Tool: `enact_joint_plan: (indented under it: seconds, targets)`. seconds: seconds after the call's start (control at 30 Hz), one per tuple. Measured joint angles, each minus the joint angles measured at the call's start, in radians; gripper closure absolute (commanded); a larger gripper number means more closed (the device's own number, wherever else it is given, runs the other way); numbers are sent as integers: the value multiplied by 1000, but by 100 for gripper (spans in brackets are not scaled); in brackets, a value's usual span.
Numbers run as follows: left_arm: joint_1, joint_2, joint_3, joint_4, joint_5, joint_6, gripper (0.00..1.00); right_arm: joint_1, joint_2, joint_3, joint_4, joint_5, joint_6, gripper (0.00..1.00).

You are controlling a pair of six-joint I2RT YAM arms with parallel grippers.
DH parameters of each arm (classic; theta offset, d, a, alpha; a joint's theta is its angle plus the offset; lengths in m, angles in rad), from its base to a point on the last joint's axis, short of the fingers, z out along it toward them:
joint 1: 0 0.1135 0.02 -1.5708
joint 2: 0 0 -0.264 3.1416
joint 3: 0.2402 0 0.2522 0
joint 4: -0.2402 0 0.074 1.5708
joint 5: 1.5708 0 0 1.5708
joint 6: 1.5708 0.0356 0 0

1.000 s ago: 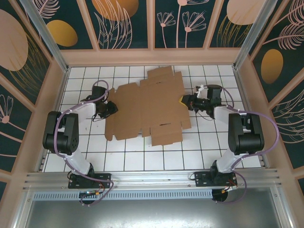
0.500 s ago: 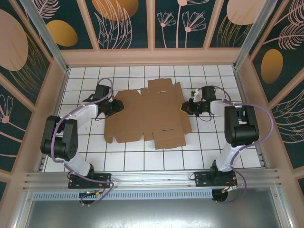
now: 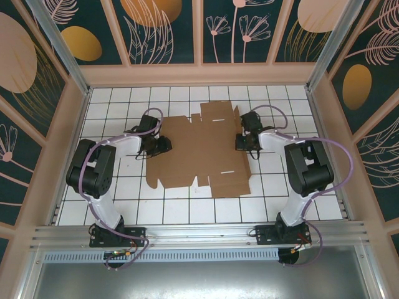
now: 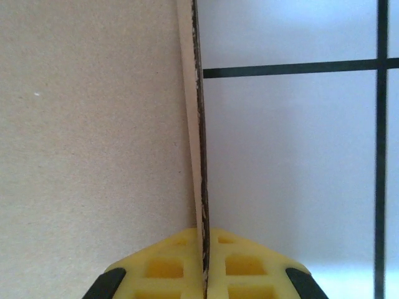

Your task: Fold the paper box

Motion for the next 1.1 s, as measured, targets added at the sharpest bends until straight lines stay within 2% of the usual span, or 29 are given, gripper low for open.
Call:
enact_joint_plan:
  seconds: [0.07, 0.17, 0.23, 0.47, 0.6, 0.77, 1.1]
  targets:
    - [0, 4, 2, 2, 0, 0, 66, 29, 13, 13, -18, 65, -6, 92]
    - [0, 18, 14, 6, 0, 2, 66, 21, 14, 11, -18, 55, -11, 81]
    - [0, 26, 21, 10, 0, 5, 67, -35, 1, -19, -5, -46, -5, 72]
    - [-1, 50, 38, 29, 13, 17, 69, -297, -55, -147, 125, -541, 60, 60]
    - [-1, 62, 47, 42, 19, 18, 70, -343, -45, -192, 229, -764, 128, 53]
    - [3, 71, 51, 54, 19, 19, 70, -372, 40, -211, 363, -929, 202, 51]
    - [6, 73, 53, 59, 19, 19, 71, -378, 24, -244, 415, -940, 208, 44]
